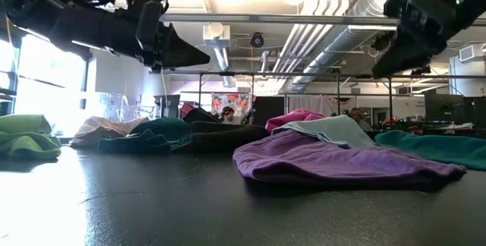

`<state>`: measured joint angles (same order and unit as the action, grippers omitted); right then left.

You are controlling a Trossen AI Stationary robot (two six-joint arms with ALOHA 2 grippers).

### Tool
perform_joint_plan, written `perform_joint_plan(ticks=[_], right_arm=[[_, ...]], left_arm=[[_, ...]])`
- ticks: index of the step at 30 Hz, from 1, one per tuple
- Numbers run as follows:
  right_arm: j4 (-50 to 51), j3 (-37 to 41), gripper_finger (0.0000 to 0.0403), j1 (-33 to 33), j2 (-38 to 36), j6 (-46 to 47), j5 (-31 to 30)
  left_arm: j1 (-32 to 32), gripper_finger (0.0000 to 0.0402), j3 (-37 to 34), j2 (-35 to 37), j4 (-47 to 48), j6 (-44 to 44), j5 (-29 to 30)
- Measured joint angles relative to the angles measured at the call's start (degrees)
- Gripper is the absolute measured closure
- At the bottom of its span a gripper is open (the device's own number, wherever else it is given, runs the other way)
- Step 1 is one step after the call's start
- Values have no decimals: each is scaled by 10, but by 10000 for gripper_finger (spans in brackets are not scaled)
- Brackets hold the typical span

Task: Sort towels by color in basket
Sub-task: Put the right green towel into the bottom transparent bin

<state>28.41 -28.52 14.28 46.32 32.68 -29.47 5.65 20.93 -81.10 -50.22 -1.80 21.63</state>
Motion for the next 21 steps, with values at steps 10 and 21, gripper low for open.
perform_joint_plan(ticks=[10,21], right_arm=[[7,62,223,0,49,129,-17],[1,88,224,0,106,184,-14]], left_arm=[[2,401,0,0,9,-12,-19],[2,401,0,0,8,-16,-19]])
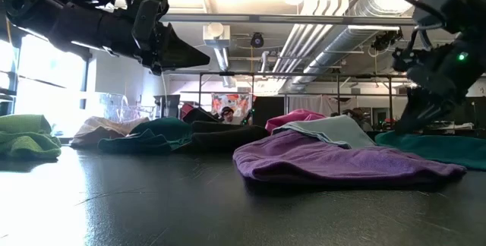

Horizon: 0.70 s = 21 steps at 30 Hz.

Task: Sort towels by color in basket
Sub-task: Put the right green towel into the bottom transparent bin

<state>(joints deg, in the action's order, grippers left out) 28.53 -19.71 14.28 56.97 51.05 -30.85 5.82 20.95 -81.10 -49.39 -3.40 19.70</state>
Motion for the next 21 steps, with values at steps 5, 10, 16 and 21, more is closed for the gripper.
perform_joint_plan(ticks=[5,10,16,21], right_arm=[[-1,0,224,0,44,1,32],[-7,-2,234,0,101,12,44],[-52,-3,319,0,149,15,32],[-62,-7,389,3,144,17,3]], left_arm=[[0,401,0,0,0,0,0],[0,401,0,0,0,0,0],[2,401,0,0,2,-4,-1],[2,401,0,0,2,-4,-1]])
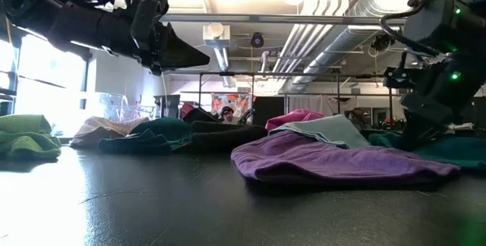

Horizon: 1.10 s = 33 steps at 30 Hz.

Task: Sort towels by color in basket
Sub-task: Put the right green towel into the bottom transparent bin

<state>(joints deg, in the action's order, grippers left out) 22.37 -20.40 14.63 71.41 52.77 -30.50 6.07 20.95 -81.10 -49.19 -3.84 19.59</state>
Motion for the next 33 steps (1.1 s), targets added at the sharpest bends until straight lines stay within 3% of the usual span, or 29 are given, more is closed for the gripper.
perform_joint_plan(ticks=[8,14,19,26,30,33], right_arm=[[94,-93,395,61,-59,-7,-71],[221,-237,397,145,-68,-20,-163],[249,-338,397,234,-68,-67,-265],[122,-400,397,382,-60,-197,-419],[12,-398,397,462,-37,-295,-464],[-26,-398,397,511,-10,-313,-489]], left_arm=[[0,401,0,0,2,-13,0],[1,401,0,0,1,-20,0],[6,401,0,0,0,-21,1],[12,401,0,0,0,-21,1],[12,401,0,0,-2,-21,1],[12,401,0,0,-5,-21,1]])
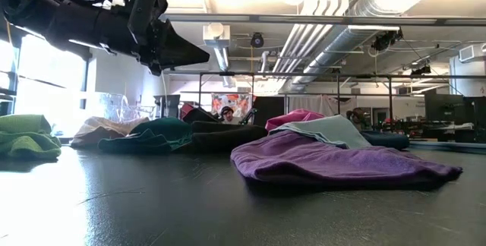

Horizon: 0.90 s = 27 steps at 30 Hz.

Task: Sort towels by color in basket
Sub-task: Put the right green towel into the bottom transparent bin

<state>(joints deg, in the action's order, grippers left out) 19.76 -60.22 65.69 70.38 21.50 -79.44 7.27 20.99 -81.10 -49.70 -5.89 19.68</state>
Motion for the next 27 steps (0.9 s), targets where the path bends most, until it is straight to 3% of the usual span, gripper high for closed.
perform_joint_plan(ticks=[7,21,27], right_arm=[[-55,1,397,80,64,-12,-105],[-66,1,397,148,98,-21,-105],[-6,1,396,148,118,10,-55]], left_arm=[[0,401,0,0,-13,0,0],[0,401,0,0,-30,1,0],[0,401,0,0,-30,1,0]])
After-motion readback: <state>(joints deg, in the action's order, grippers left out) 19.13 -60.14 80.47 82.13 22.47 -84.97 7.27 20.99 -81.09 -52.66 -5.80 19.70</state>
